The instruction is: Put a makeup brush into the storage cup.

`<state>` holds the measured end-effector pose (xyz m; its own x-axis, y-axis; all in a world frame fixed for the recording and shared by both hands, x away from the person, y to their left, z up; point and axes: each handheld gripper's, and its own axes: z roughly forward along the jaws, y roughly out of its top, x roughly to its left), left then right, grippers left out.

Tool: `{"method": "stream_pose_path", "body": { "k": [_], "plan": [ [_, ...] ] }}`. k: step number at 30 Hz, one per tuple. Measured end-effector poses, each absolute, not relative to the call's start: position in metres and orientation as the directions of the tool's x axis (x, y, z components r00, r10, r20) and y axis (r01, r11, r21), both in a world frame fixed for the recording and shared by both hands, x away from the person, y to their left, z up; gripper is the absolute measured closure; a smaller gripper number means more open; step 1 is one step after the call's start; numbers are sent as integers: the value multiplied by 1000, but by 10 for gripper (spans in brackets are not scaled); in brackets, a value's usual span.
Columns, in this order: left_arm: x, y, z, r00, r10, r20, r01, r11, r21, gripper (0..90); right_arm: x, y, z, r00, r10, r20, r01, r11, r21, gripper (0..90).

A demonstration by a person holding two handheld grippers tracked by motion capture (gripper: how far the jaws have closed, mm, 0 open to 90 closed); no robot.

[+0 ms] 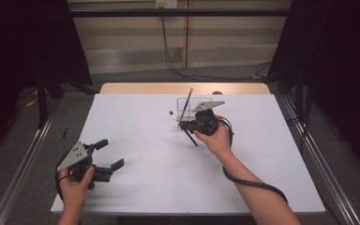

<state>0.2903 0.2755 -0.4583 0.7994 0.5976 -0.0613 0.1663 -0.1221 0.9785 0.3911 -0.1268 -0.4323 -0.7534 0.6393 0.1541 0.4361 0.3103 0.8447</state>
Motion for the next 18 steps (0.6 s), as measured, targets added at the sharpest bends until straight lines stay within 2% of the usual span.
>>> {"method": "stream_pose_path", "body": {
  "k": [18],
  "plan": [
    [291,276,-458,799,599,-65,165,-114,980,2,385,-135,-423,-722,673,160,320,120,940,848]
  ]
}}
